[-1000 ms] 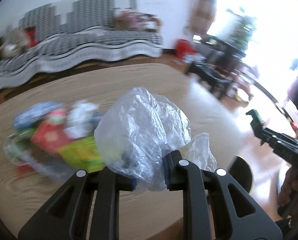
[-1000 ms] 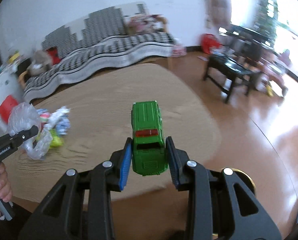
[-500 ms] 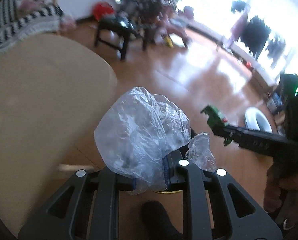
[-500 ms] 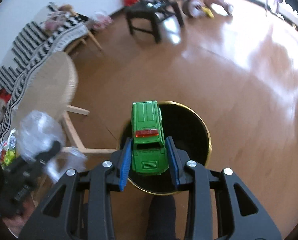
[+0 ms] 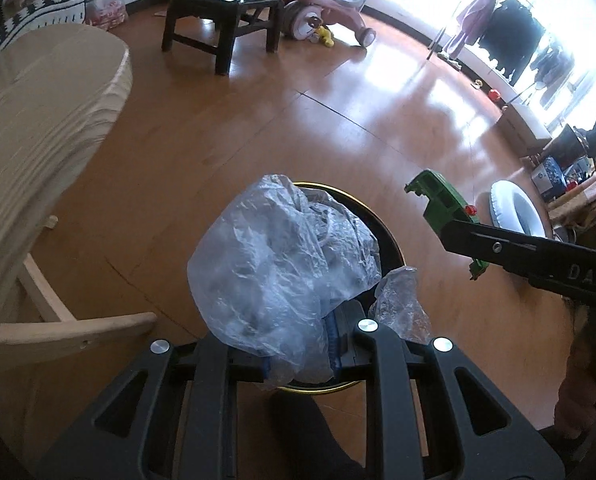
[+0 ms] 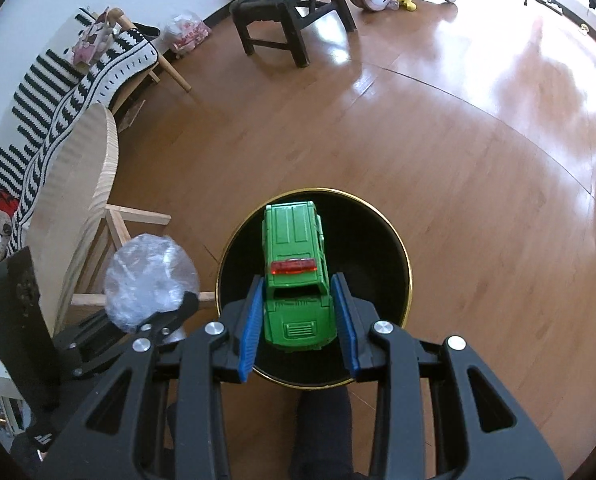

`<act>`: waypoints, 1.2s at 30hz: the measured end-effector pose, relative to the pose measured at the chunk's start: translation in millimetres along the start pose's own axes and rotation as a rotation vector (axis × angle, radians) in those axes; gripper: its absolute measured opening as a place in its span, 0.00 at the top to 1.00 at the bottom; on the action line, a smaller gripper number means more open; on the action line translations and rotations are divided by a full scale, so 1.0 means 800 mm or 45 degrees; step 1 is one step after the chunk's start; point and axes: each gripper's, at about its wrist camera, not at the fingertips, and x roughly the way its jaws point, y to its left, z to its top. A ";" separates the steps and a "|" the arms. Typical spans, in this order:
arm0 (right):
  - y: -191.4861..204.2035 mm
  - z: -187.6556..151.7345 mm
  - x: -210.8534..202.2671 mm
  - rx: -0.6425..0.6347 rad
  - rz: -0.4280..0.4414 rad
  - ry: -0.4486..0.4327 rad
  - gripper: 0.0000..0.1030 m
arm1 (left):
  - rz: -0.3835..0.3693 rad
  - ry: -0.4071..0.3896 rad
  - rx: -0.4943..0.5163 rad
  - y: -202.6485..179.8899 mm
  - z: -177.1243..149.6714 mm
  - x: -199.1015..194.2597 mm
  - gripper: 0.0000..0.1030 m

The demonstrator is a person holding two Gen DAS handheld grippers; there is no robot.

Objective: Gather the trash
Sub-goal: 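Carry both items to the black bin and open both tools over it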

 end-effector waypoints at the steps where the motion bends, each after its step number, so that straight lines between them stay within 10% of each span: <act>1: 0.000 -0.001 -0.002 -0.001 0.002 -0.003 0.67 | -0.007 -0.002 0.006 -0.001 0.002 0.002 0.81; 5: -0.005 0.003 -0.010 0.011 0.009 -0.030 0.38 | -0.018 -0.003 0.007 -0.006 0.001 -0.002 0.52; 15: 0.042 0.011 -0.064 -0.029 0.029 -0.189 0.29 | -0.089 -0.074 0.011 -0.005 -0.002 -0.038 0.12; 22: 0.073 0.010 -0.112 -0.033 0.020 -0.352 0.18 | -0.324 0.192 -0.114 0.002 -0.003 -0.002 0.06; 28: 0.056 0.010 -0.113 0.000 -0.033 -0.355 0.18 | 0.000 0.384 0.027 -0.026 0.001 0.036 0.07; 34: 0.017 0.019 -0.121 0.107 0.000 -0.376 0.18 | -0.438 0.242 -0.177 -0.025 0.028 0.017 0.06; 36: 0.004 0.017 -0.124 0.143 -0.004 -0.386 0.14 | -0.387 0.294 -0.188 -0.026 0.031 0.021 0.06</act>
